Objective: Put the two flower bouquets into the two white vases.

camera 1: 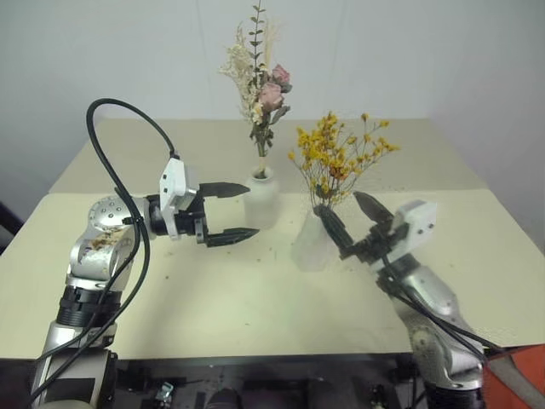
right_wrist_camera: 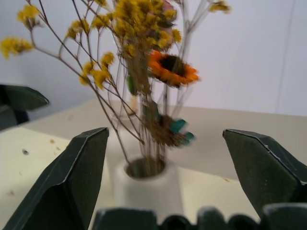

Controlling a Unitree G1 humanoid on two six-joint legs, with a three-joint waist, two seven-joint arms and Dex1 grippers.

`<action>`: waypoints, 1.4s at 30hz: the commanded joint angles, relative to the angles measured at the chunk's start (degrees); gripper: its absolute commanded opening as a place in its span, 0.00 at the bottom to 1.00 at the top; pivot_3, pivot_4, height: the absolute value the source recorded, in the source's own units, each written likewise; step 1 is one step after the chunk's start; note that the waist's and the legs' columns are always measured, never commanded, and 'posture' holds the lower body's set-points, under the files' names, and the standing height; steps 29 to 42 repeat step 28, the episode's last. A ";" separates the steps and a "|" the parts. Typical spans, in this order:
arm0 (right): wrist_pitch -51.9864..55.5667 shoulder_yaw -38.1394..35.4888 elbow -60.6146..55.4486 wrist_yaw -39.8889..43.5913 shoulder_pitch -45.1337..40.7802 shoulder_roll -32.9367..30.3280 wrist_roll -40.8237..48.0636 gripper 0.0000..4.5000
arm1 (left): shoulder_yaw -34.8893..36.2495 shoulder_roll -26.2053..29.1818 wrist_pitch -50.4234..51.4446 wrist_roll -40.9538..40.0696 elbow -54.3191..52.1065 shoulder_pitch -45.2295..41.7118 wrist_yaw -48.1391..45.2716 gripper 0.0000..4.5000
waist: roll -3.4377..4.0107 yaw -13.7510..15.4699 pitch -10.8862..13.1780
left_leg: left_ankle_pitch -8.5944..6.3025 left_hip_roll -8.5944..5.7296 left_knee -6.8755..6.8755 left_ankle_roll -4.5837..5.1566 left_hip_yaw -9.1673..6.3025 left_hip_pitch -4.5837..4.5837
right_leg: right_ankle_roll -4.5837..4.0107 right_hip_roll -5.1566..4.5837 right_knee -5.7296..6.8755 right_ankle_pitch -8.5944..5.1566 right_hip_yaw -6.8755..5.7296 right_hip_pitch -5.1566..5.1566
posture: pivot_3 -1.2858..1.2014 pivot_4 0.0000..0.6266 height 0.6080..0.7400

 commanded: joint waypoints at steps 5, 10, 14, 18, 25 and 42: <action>0.98 -17.43 -6.76 12.33 9.36 -14.09 11.40 1.00 | 2.22 1.53 -0.60 -1.06 -1.17 0.30 0.14 1.00 | -0.01 0.46 -0.01 | 0.00 0.02 0.01 0.00 0.03 0.11 | 0.00 0.02 -0.01 -0.07 0.01 0.13 | 0.52 0.24 1.00; 3.15 -28.64 -3.17 19.87 13.70 -23.08 15.84 1.00 | 3.60 2.59 -0.47 -1.78 -0.57 0.80 -0.33 1.00 | -0.02 0.60 -0.01 | 0.00 0.03 0.01 0.00 0.07 0.19 | -0.02 0.02 -0.02 -0.08 0.04 0.20 | 0.52 0.24 1.00; 4.30 -33.83 -0.54 26.19 16.62 -28.68 17.13 1.00 | 4.64 3.97 0.31 -2.16 -1.81 1.40 -0.03 1.00 | -0.03 0.61 -0.01 | -0.01 0.03 0.01 0.01 0.08 0.18 | -0.02 0.01 -0.05 -0.09 0.04 0.22 | 0.52 0.24 1.00; 4.29 -35.65 3.91 31.51 16.20 -33.31 16.39 1.00 | 6.50 5.85 2.22 -4.04 -4.09 2.45 0.06 1.00 | -0.03 0.54 -0.01 | -0.01 0.03 0.03 0.01 0.08 0.20 | -0.02 0.01 -0.03 -0.09 0.04 0.24 | 0.52 0.24 1.00; 6.03 -32.79 5.88 32.19 15.10 -35.05 14.80 1.00 | 8.69 8.50 3.69 -4.98 -6.41 5.82 1.36 1.00 | -0.03 0.64 -0.01 | -0.01 0.03 0.01 0.01 0.09 0.21 | -0.02 0.00 -0.04 -0.11 0.04 0.24 | 0.52 0.24 1.00; 6.05 -31.33 5.83 31.56 14.32 -34.56 13.83 1.00 | 9.31 9.31 4.58 -5.65 -7.13 5.99 1.75 1.00 | -0.03 0.85 -0.01 | -0.01 0.02 0.03 0.01 0.09 0.18 | -0.01 -0.01 -0.05 -0.11 0.03 0.24 | 0.52 0.24 1.00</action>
